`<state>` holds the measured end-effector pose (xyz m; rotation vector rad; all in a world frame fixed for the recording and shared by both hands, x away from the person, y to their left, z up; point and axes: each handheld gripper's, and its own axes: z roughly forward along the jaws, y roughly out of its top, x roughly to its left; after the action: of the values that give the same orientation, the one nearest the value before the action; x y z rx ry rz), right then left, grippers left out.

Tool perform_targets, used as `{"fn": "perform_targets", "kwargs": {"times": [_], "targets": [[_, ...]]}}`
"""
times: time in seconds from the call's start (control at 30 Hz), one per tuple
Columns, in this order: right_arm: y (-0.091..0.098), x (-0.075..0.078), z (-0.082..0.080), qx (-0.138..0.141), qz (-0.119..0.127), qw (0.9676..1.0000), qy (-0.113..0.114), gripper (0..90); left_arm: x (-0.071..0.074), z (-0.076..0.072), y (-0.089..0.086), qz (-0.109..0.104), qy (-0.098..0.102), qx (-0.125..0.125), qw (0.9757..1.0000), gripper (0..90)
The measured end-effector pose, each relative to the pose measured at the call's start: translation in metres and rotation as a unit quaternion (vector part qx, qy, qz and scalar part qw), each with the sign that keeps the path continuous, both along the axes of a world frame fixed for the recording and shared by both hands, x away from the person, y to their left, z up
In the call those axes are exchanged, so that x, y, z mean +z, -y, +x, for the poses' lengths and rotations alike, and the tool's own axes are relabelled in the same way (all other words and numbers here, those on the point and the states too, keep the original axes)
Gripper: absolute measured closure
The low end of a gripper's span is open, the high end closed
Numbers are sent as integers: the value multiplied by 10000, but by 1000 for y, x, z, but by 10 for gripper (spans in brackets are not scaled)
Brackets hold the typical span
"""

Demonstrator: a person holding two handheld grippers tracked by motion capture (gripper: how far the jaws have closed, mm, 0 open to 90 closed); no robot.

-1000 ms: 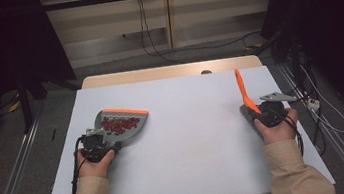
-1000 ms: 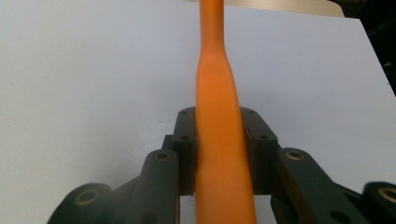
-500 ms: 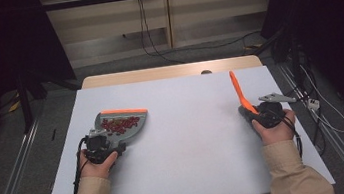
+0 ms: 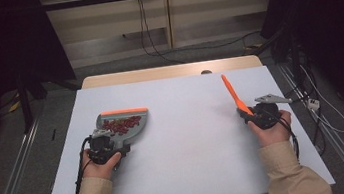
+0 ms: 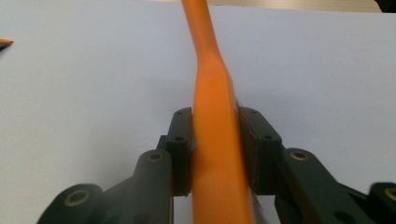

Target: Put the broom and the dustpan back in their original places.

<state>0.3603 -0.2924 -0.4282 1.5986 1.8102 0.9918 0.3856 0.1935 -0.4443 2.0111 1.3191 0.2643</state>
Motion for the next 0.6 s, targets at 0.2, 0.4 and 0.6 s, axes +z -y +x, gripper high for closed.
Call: {"fn": "perform_targets", "kwargs": {"times": [0.2,0.4,0.6], "targets": [[-4,-1,1,59,10,10000,27,658,1,-1,1,-2,4,-93,10000,421],[-14,-4,2,312,664,9973,75,593,6,-9,-1,-103,140,-149,9997,279],[-25,-1,0,651,1088,9914,315,535,13,-15,-5,-311,545,-186,9979,172]]}}
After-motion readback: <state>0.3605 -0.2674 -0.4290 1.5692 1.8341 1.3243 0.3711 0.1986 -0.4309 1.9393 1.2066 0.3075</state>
